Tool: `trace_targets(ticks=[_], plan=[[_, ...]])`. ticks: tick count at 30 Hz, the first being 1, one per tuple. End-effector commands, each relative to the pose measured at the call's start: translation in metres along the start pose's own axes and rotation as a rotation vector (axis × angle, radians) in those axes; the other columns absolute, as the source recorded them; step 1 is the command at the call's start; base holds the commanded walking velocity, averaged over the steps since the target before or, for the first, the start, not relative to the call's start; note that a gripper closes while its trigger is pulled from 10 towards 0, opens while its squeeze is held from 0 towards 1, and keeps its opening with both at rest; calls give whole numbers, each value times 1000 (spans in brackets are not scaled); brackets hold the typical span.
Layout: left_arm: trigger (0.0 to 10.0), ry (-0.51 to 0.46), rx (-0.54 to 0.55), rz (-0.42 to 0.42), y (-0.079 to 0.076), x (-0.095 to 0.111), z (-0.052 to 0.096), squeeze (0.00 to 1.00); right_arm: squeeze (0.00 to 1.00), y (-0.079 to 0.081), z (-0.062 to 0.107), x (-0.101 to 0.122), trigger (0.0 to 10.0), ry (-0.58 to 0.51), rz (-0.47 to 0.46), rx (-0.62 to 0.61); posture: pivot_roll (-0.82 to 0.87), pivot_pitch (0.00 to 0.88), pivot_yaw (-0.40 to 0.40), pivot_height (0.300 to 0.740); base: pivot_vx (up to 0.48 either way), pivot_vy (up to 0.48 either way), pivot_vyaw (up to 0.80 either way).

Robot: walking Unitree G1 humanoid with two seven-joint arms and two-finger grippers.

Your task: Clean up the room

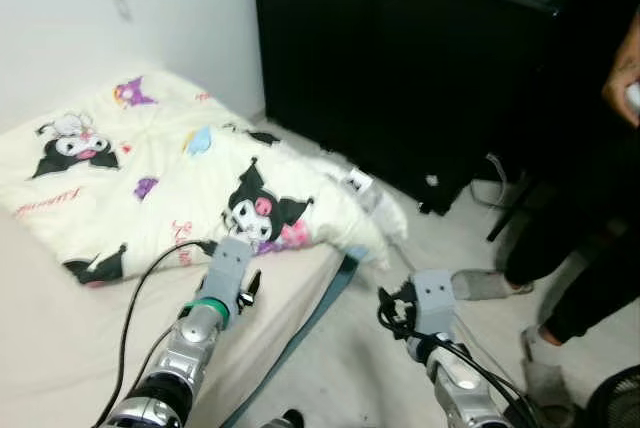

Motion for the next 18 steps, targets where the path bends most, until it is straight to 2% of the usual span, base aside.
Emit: trace_targets(ticks=[1, 18], plan=[[10000, 39, -2, -4, -1, -10, 3, 0, 0, 0, 2, -3, 10000, 12, 5, 6, -19, 54, 49, 736, 0, 0, 725], [10000, 21, -21, 6, -3, -6, 2, 0, 0, 3, 1, -1, 10000, -5, -14, 26, -17, 52, 52, 736, 0, 0, 715]])
Point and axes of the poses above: a point about 5 cm out from each wrist's last joint towards the gripper, its own z axis pointing back from the gripper into the wrist, its own x axis along the axis of the wrist's last joint, y = z × x, the point moved 1 cm from there along -z, pointing out of the wrist towards the gripper, and after that the axes turned 9 degrees about z, right-handed, at the moved point
